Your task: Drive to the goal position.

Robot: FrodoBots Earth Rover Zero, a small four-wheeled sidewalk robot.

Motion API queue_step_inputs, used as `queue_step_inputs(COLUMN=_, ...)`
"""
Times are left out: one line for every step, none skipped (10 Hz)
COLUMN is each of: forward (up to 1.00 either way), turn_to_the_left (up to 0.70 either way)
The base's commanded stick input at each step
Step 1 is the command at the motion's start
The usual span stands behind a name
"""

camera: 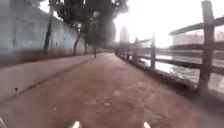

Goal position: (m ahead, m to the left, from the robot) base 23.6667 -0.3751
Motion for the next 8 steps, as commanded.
queue_step_inputs(forward=0.70, turn_to_the_left=0.00)
queue_step_inputs(forward=0.70, turn_to_the_left=0.00)
queue_step_inputs(forward=0.70, turn_to_the_left=0.00)
queue_step_inputs(forward=0.70, turn_to_the_left=0.00)
queue_step_inputs(forward=0.70, turn_to_the_left=0.00)
queue_step_inputs(forward=0.70, turn_to_the_left=0.00)
queue_step_inputs(forward=0.70, turn_to_the_left=0.00)
queue_step_inputs(forward=0.70, turn_to_the_left=0.00)
